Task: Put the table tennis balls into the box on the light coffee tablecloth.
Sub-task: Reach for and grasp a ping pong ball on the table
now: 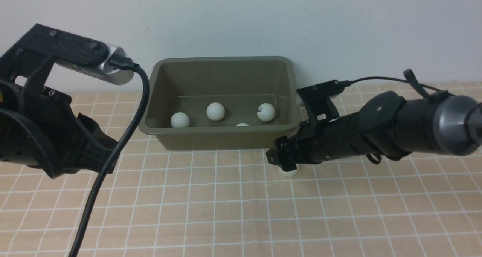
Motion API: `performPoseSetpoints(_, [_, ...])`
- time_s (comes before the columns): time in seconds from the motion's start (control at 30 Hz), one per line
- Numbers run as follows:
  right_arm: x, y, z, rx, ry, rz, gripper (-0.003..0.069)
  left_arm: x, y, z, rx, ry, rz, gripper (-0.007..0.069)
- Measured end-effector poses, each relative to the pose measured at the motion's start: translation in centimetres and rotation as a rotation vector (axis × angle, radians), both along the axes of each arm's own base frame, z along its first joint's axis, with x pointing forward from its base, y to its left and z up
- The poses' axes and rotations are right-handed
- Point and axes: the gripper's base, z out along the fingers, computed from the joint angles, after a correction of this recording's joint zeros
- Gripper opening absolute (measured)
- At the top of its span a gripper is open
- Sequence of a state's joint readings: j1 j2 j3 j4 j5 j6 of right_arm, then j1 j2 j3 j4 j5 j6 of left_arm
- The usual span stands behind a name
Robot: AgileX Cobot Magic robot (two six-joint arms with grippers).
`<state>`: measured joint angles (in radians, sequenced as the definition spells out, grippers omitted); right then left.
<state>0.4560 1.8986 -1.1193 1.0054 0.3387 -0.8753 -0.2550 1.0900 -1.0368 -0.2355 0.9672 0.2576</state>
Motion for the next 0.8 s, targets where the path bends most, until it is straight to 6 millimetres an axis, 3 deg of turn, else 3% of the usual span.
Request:
performPoseSetpoints(0.63, [0.7, -0.2, -2.8, -0.067, 0.025, -0.023, 0.0509, -0.2, 0.0, -0.1, 0.006, 0.019, -0.010, 0.0024])
performPoseSetpoints(0.8, [0.7, -0.2, -2.8, -0.068, 0.024, -0.023, 0.0470, -0.2, 0.0, -0.1, 0.006, 0.019, -0.010, 0.0024])
